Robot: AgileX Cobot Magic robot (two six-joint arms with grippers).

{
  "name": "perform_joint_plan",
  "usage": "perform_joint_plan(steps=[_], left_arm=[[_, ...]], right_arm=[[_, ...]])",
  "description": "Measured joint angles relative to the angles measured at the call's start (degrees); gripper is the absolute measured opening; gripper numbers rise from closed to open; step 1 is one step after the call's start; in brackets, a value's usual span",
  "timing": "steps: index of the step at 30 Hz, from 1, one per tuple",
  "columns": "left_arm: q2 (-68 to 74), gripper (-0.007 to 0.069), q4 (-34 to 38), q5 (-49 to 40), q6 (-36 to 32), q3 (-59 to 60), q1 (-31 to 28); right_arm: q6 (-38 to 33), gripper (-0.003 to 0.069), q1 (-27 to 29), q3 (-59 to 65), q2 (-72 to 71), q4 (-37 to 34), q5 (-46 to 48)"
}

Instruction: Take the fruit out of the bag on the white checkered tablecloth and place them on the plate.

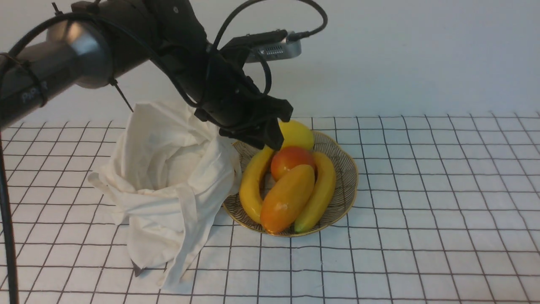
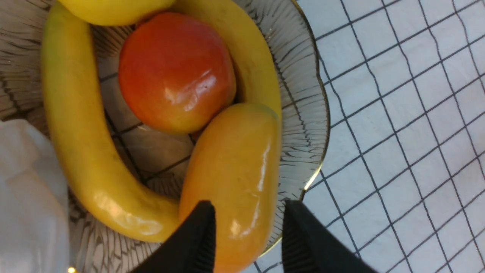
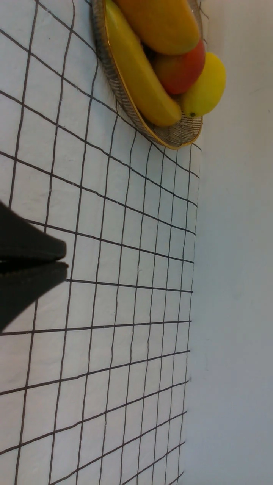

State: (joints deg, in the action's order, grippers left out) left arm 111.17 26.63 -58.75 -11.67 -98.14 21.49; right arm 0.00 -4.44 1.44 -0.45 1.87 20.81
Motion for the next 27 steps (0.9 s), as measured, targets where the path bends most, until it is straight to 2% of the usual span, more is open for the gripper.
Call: perform_joint_plan(steps=[4,6,13,17,18,22,27], left_arm=[[-1.1,0.0336,-0.4,1.3,0.0,0.0,-0.1],[-2.6,0.0353,-0.9,1.8,0.0,0.0,-0.1],[-11.4,0.0353,-7.8,0.3,-0.3,-3.7,-0.1],[-17.5,0.0274,-13.5,-3.3,-0.3,-7.2,-0.1],[-20.9,0.0211,-16.4,-5.5,-0.3,-8.1,-0.1],[-29.1,0.0041,-24.2,-11.9,-0.3,-8.5,-0.1],[-37.0,-0.0006,-32.9,-13.5,2.4,-6.8,-0.1]], right_arm=[[0.0,-0.0015,0.0,0.0,0.0,0.0,0.0],[0.0,-0.0015,0.0,0.0,0.0,0.0,0.0],[0.0,-0.0015,0.0,0.0,0.0,0.0,0.0],[0.0,-0.0015,0.0,0.0,0.0,0.0,0.0],[0.0,-0.0015,0.0,0.0,0.0,0.0,0.0],[0.0,-0.0015,0.0,0.0,0.0,0.0,0.0],[0.0,-0.0015,0.0,0.0,0.0,0.0,0.0]])
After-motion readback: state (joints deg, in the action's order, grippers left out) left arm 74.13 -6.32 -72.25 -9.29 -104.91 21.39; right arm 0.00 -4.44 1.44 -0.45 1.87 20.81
